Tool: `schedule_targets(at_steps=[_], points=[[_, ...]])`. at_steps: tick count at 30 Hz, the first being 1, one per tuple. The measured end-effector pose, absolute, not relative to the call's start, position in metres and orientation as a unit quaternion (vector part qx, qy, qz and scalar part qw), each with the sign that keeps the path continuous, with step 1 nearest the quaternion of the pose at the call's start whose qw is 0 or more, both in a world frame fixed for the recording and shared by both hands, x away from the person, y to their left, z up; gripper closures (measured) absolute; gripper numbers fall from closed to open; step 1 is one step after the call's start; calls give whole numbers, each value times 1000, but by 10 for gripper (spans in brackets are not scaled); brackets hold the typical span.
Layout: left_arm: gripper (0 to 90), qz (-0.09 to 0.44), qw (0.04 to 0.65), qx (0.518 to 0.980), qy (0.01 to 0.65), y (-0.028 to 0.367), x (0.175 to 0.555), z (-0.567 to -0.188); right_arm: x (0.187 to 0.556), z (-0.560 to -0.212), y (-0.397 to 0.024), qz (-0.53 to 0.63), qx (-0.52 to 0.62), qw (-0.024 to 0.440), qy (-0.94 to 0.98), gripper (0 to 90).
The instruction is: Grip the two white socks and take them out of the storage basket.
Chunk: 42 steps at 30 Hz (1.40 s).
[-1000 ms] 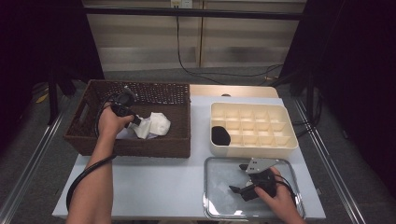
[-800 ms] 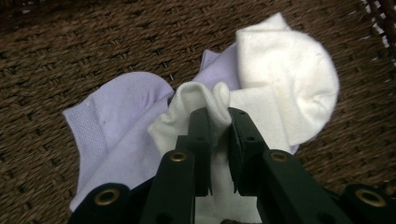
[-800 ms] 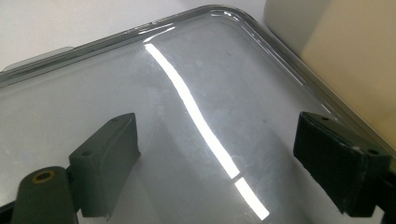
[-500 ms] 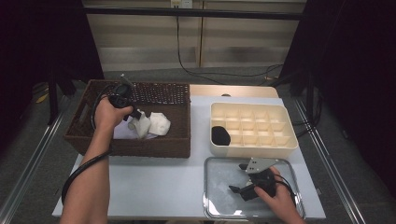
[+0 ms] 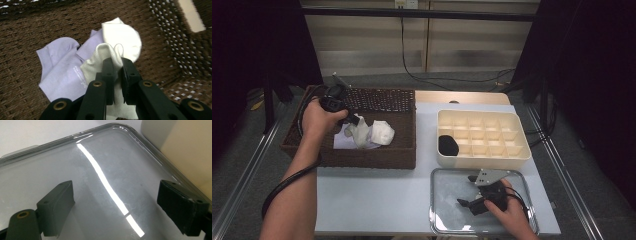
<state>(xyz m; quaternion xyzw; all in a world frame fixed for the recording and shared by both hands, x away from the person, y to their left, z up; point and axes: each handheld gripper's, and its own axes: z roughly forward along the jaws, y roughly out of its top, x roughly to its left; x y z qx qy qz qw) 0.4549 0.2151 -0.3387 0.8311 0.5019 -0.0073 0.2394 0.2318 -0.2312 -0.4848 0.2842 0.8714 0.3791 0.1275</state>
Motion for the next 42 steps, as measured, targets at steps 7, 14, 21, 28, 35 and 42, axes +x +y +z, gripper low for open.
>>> schedule_targets(at_steps=[7, 14, 21, 28, 35, 42], points=[[825, -20, 245, 830, 501, 215, 451, -331, 232, -485, -231, 379, 285, 128, 871, 132], [825, -18, 249, 836, 489, 211, 447, -318, 231, -485, -231, 377, 285, 129, 872, 133], [826, -27, 254, 835, 487, 205, 445, -307, 231, -485, -231, 378, 285, 129, 871, 133], [825, -21, 269, 834, 481, 203, 439, -297, 231, -485, -231, 377, 285, 129, 872, 133], [825, -22, 274, 834, 478, 202, 434, -286, 231, -485, -231, 376, 285, 129, 872, 132], [825, -22, 278, 834, 476, 198, 426, -276, 231, -485, -231, 377, 285, 129, 872, 132]])
